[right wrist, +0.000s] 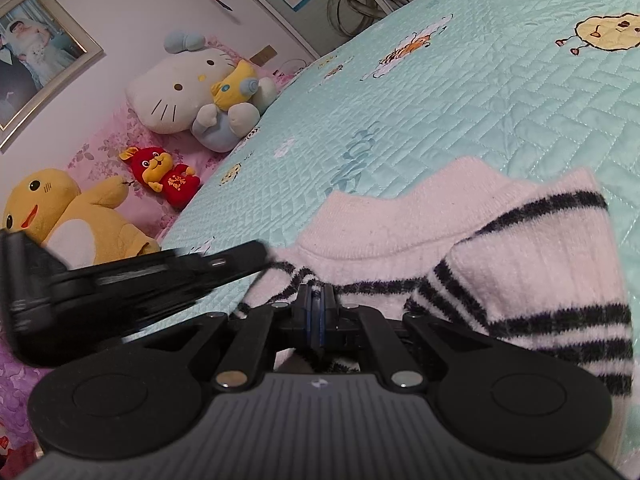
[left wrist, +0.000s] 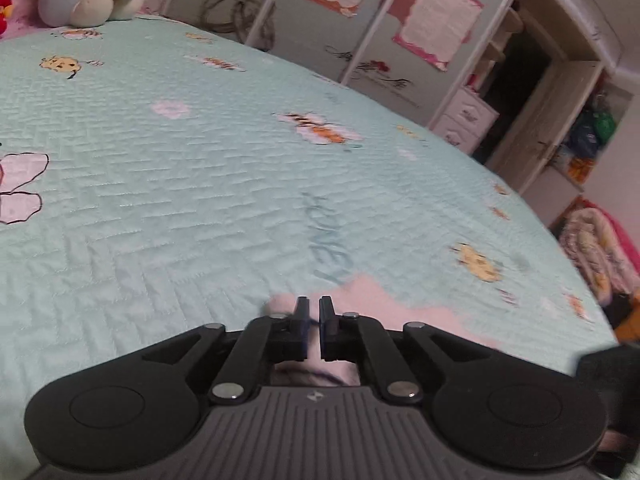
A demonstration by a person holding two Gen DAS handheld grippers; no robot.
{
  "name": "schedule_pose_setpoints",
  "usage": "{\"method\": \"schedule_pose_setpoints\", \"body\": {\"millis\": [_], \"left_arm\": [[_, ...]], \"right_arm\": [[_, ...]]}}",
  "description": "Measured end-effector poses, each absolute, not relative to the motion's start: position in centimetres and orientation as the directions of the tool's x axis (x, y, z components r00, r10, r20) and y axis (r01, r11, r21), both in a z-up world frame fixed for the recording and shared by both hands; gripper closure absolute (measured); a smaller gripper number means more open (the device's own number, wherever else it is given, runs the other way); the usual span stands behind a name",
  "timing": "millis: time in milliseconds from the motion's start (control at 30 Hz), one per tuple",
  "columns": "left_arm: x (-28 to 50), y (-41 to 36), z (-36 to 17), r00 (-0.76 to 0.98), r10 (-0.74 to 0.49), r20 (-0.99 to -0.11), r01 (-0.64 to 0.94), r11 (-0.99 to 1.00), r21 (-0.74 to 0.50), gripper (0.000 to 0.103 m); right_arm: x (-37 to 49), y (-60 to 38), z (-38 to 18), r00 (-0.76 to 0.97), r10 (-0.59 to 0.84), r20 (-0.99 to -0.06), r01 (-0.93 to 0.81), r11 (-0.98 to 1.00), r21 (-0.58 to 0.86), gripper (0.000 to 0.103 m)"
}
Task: Fold clothes
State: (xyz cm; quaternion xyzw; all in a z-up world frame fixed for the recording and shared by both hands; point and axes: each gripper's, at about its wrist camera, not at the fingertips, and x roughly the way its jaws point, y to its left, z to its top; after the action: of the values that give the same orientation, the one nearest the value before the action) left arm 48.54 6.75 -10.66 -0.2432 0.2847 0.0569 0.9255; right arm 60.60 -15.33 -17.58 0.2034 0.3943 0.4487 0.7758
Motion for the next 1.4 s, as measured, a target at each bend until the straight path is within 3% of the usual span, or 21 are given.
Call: {"method": "schedule_pose_setpoints", "body": {"millis": [100,233,467,733,767,800,967,1100,1167,1267,1300,1400], "left_arm": [[46.7,3.6,-10.2,0.802,-0.061,-0.594,-0.186,0.92,-0.346,0.097],[45.7,1.6,-13.6,0.775,0.028,-0.631,-0.227,0.944,-0.237,0.094],[45.4,-0.2,-14.3,0.8,0.116,-0.588,-0.264,0.949,-0.172,0.094],[44.9,-0.4,-14.2,0.806,0.133,-0.577,-0.265,0.953,-0.15,0.094],[44.9,-0.6,-14.2,0.806,0.139,-0.576,-0.266,0.954,-0.142,0.094],[44.8,-0.6,-14.3,0.807,0.142,-0.574,-0.268,0.953,-0.14,0.094],[44.5,-0.7,-14.4,0.815,0.152,-0.559,-0.277,0.95,-0.147,0.094],[44.3,-0.8,-14.4,0.819,0.156,-0.553,-0.278,0.95,-0.143,0.093],[44.2,-0.7,-14.5,0.822,0.153,-0.548,-0.277,0.949,-0.15,0.093],[44.1,-0.4,-14.5,0.827,0.145,-0.544,-0.277,0.946,-0.169,0.093],[44.0,-0.3,-14.6,0.828,0.142,-0.542,-0.277,0.945,-0.176,0.093],[44.0,-0.5,-14.5,0.83,0.145,-0.539,-0.277,0.945,-0.173,0.093]], "right_arm": [[60.6,-15.3,-17.6,0.286,0.856,-0.43,-0.535,0.515,0.669,0.103],[60.7,-15.5,-17.4,0.286,0.856,-0.43,-0.534,0.515,0.671,0.103],[60.6,-16.1,-16.9,0.3,0.864,-0.405,-0.518,0.504,0.691,0.098],[60.0,-16.7,-14.8,0.283,0.879,-0.385,-0.571,0.476,0.669,0.088],[60.2,-16.2,-15.6,0.273,0.861,-0.429,-0.566,0.504,0.653,0.088],[60.4,-15.5,-16.4,0.257,0.845,-0.47,-0.567,0.525,0.635,0.095],[59.9,-15.3,-16.1,0.293,0.827,-0.479,-0.572,0.554,0.606,0.098],[59.3,-15.6,-14.9,0.329,0.826,-0.457,-0.569,0.56,0.603,0.086],[59.0,-15.7,-14.5,0.326,0.838,-0.437,-0.578,0.542,0.609,0.085],[59.3,-14.9,-15.4,0.313,0.824,-0.472,-0.581,0.559,0.592,0.087],[59.4,-14.6,-15.8,0.316,0.81,-0.493,-0.578,0.577,0.577,0.097],[59.2,-14.5,-15.6,0.339,0.796,-0.501,-0.581,0.596,0.554,0.096]]}}
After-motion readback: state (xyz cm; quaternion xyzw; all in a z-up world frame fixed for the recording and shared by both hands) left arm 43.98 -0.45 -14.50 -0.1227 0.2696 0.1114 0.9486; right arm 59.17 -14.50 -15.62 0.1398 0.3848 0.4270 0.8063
